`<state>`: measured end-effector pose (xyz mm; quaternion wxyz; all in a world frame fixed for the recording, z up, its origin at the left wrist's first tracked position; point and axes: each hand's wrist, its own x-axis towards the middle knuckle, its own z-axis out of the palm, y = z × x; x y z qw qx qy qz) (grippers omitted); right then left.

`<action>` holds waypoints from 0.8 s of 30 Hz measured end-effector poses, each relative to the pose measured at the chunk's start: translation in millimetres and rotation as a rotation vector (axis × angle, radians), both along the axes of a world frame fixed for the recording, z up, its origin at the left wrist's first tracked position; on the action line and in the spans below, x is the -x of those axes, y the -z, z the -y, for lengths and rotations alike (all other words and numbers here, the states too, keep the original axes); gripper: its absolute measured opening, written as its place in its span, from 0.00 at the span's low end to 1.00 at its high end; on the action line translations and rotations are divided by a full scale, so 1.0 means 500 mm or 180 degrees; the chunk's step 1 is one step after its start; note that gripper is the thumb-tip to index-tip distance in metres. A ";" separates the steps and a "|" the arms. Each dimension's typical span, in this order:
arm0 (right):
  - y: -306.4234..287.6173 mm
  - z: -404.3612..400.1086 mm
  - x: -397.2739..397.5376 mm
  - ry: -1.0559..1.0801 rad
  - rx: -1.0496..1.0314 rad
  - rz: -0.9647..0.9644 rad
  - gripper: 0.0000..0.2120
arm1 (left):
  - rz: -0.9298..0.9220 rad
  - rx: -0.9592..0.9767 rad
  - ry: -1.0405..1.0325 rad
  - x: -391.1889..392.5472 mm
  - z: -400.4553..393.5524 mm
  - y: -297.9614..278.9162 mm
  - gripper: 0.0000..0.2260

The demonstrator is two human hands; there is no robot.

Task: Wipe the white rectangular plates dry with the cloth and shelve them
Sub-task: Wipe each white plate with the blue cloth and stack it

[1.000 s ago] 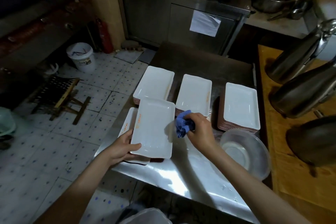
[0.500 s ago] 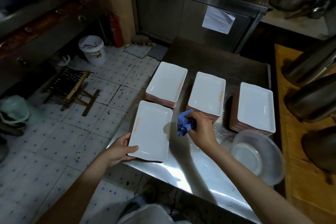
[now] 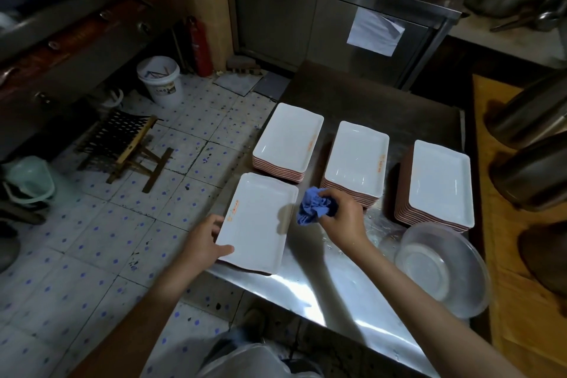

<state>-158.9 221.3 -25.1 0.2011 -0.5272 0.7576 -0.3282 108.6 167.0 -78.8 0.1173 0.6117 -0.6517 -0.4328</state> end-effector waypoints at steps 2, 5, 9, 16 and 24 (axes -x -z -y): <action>0.001 0.002 -0.001 0.0032 -0.0049 0.0037 0.17 | 0.0268 0.0243 0.0082 -0.002 0.005 0.000 0.22; 0.000 0.007 -0.002 0.0063 -0.0084 0.0063 0.16 | 0.0416 0.0377 0.0102 -0.002 0.010 0.004 0.23; -0.008 0.011 -0.002 0.0093 -0.0171 0.0105 0.17 | 0.0411 0.0399 0.0089 0.001 0.014 0.010 0.25; -0.007 0.017 -0.003 0.0094 -0.0175 0.0155 0.18 | 0.0548 0.0455 0.0084 0.004 0.013 0.004 0.25; -0.012 0.031 -0.008 0.0053 -0.0137 0.0164 0.16 | 0.0602 0.0430 0.0036 0.005 0.028 0.006 0.24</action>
